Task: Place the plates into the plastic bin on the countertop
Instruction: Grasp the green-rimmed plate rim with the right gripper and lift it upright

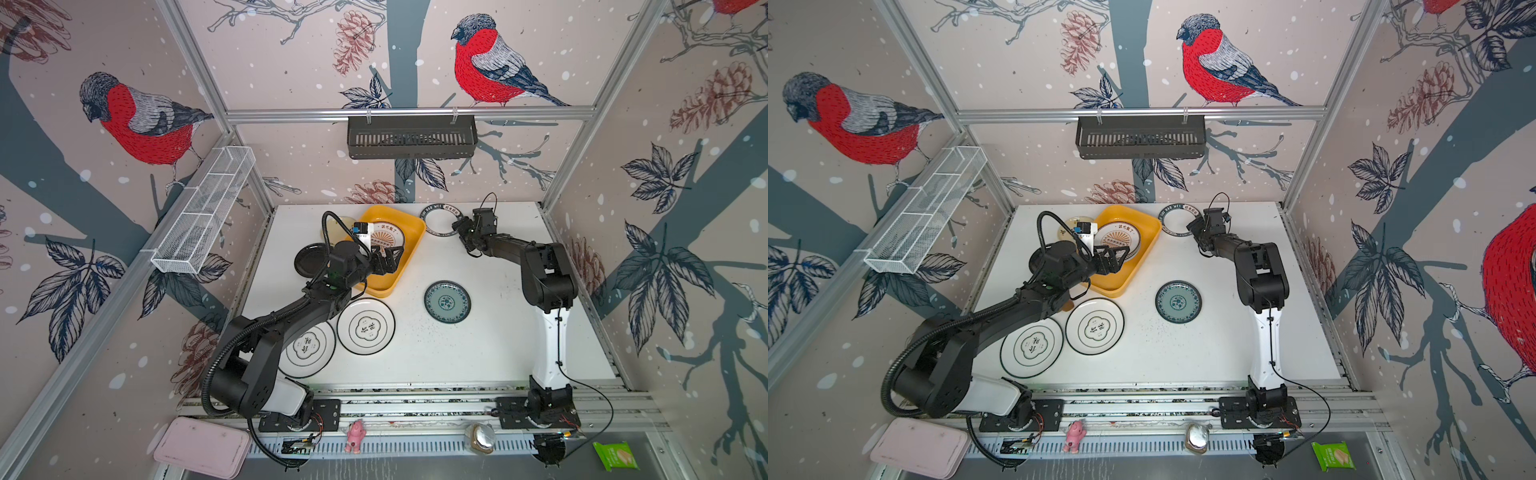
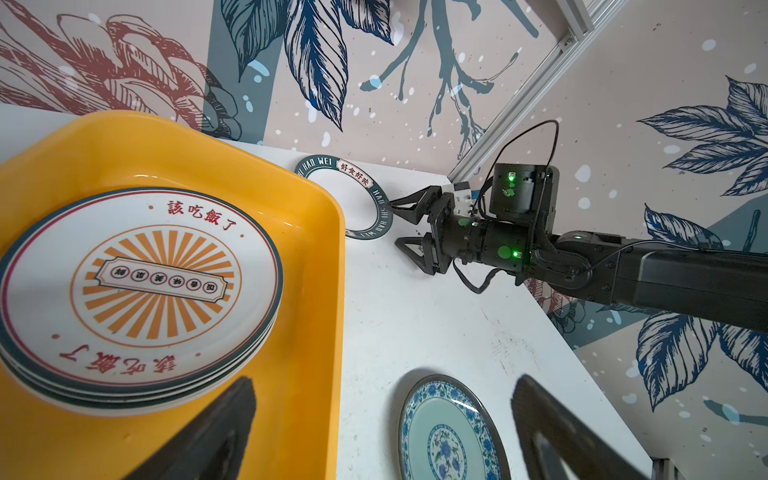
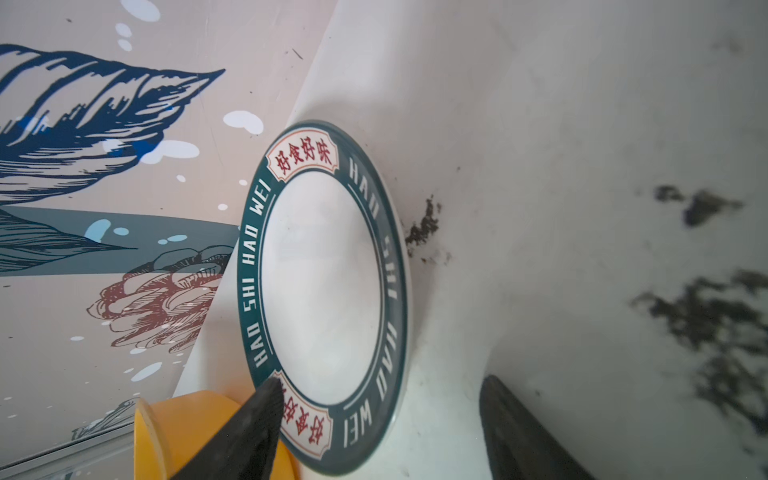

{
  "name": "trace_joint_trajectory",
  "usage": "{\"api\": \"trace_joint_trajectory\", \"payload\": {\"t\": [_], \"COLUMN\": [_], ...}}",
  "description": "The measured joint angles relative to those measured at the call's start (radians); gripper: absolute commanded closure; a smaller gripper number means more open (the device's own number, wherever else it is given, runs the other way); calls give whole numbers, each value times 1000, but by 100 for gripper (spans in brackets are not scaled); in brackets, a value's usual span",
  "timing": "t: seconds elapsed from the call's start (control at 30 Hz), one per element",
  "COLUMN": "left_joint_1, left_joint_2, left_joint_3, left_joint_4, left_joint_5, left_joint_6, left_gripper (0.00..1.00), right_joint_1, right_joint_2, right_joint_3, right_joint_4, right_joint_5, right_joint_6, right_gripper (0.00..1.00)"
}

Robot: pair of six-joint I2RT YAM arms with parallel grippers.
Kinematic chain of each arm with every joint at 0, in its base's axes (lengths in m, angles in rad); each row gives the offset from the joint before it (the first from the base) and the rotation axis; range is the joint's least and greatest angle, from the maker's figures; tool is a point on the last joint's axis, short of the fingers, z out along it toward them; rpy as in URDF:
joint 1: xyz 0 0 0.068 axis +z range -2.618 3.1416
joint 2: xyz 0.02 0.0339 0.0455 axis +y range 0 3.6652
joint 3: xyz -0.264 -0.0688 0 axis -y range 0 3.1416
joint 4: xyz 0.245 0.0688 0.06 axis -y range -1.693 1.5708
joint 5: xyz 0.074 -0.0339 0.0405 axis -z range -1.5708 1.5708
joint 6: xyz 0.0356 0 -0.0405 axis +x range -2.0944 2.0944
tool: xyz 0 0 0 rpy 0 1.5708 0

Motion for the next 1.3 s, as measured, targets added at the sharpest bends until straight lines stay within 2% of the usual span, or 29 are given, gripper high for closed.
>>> {"api": "trace_joint_trajectory", "payload": {"t": [0.23, 0.33, 0.47, 0.53, 0.67, 0.73, 0.83, 1.1, 1.3], "left_joint_1": [10, 13, 19, 21, 21, 23, 23, 24, 24], "left_joint_2": [29, 27, 15, 12, 0, -3, -9, -59, -113], "left_joint_3": [6, 6, 5, 5, 0, -1, -3, -29, -50], "left_joint_4": [6, 5, 5, 5, 5, 4, 3, -1, -12], "left_joint_5": [2, -1, -27, -30, -51, -54, -55, -55, -54], "left_joint_6": [-15, -19, -26, -26, -26, -26, -26, -26, -26], "left_gripper": [4, 4, 4, 4, 4, 4, 4, 4, 4], "right_joint_1": [-2, -2, -2, -2, -2, -3, -3, -6, -18], "right_joint_2": [68, 76, 79, 85, 90, 91, 89, 18, -133], "right_joint_3": [50, 65, 61, 60, 56, 51, 31, -54, -178], "right_joint_4": [78, 58, 46, 45, 51, 51, 75, 100, 26], "right_joint_5": [-28, -19, -9, -7, -6, -6, -7, -21, 19], "right_joint_6": [27, 28, 40, 50, 54, 54, 76, 101, 71], "right_gripper": [37, 45, 65, 68, 83, 86, 95, 98, 99]}}
